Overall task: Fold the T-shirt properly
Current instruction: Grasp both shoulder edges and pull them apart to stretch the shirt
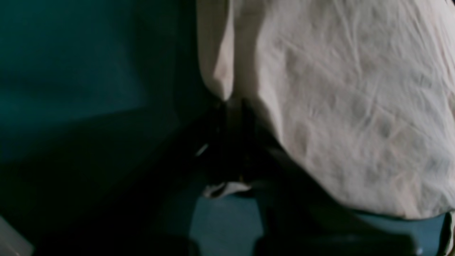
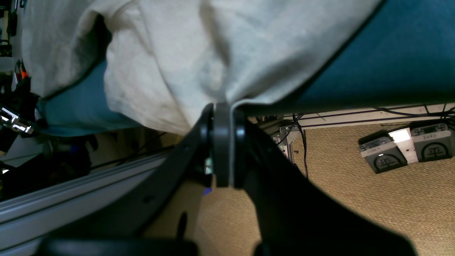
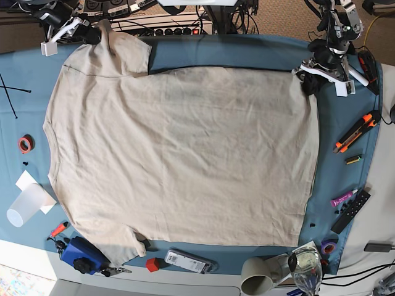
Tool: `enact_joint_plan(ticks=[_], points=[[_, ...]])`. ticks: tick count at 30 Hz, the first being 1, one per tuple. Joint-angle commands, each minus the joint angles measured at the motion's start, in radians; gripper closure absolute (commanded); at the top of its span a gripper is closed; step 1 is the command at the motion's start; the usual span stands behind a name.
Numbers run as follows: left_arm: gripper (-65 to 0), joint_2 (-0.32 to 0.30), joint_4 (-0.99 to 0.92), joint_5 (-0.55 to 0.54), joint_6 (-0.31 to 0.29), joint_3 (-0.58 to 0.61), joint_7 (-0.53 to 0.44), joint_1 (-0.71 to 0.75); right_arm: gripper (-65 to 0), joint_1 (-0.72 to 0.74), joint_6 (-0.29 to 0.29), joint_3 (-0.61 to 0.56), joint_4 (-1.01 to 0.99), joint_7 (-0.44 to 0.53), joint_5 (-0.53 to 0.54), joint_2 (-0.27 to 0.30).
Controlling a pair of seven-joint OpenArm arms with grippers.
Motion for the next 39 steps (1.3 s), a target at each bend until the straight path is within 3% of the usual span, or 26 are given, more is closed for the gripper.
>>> enact_joint_plan(ticks=[1,15,28,30,35,39], points=[[0.0,0.010,-0.018,0.053,0.012,0.011,0.133,0.022,0.0,-0.009,0.009,0.011,0.013,0.008,0.021,0.012],[0.0,0.010,0.202,0.053,0.012,0.011,0.240,0.069,0.0,-0.012,0.009,0.236,0.234,-0.003,0.021,0.012],[0.0,0.010,0.357,0.053,0.011,-0.121,0.247,0.203,0.0,-0.132,0.009,0.245,0.247,-0.040,0.082,0.011],[0.0,0.010,0.357,0.051,-0.025,-0.154,0.270,0.203,0.0,-0.148,0.009,0.246,0.248,-0.051,0.101,0.002],[0.0,0.010,0.357,-0.063,-0.066,-0.227,0.323,0.203,0.0,-0.163,0.009,0.290,0.248,-0.063,0.121,-0.057],[0.0,0.010,0.357,-0.106,-0.066,-0.259,0.323,0.202,0.0,-0.151,0.009,0.296,0.248,-0.061,0.129,-0.060]])
